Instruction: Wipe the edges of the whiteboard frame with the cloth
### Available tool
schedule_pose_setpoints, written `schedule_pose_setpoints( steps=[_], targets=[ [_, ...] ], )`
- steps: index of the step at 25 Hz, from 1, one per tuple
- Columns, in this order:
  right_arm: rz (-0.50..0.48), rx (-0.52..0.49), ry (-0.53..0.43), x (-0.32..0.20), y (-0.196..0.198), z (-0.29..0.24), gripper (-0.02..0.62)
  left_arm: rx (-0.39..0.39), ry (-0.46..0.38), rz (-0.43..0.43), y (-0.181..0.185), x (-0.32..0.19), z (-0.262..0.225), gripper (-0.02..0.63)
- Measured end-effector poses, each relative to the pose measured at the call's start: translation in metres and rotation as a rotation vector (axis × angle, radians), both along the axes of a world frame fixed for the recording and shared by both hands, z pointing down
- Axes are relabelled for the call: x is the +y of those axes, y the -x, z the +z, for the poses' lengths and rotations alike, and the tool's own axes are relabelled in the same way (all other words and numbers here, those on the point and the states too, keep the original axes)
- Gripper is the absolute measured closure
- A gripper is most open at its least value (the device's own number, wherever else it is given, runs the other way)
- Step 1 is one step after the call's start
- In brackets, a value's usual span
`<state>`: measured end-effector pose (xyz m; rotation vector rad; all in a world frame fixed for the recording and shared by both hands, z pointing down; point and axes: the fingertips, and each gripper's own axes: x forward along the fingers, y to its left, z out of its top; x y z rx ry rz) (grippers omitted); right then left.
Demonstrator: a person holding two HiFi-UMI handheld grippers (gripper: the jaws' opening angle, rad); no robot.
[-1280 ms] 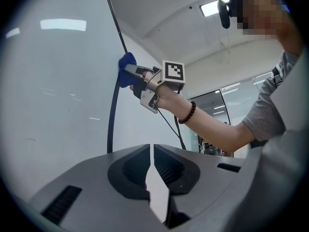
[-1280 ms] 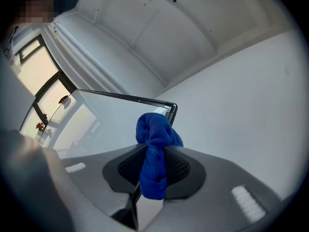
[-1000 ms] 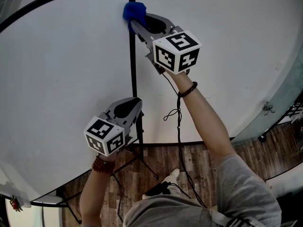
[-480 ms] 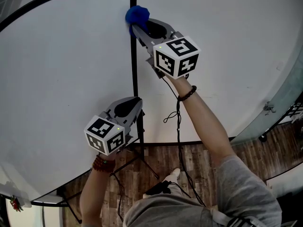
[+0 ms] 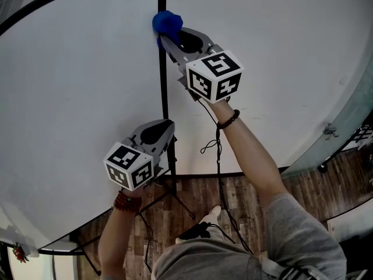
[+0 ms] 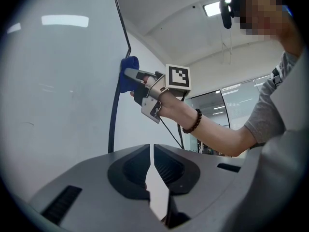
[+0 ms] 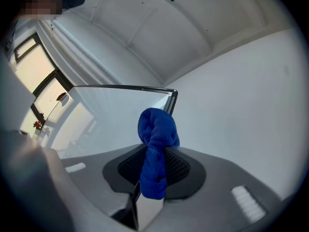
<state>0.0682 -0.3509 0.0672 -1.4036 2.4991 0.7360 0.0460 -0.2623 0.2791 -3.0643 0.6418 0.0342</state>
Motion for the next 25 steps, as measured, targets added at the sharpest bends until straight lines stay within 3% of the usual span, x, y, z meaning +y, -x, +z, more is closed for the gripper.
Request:
schedule_pose_setpoints(
  steps=[25],
  targets=[
    [0.001, -0.040, 0.029, -0.002, 0.002, 0.022, 0.499, 0.002, 0.027, 0.017, -0.005, 0.000, 0.010, 0.575]
  ],
)
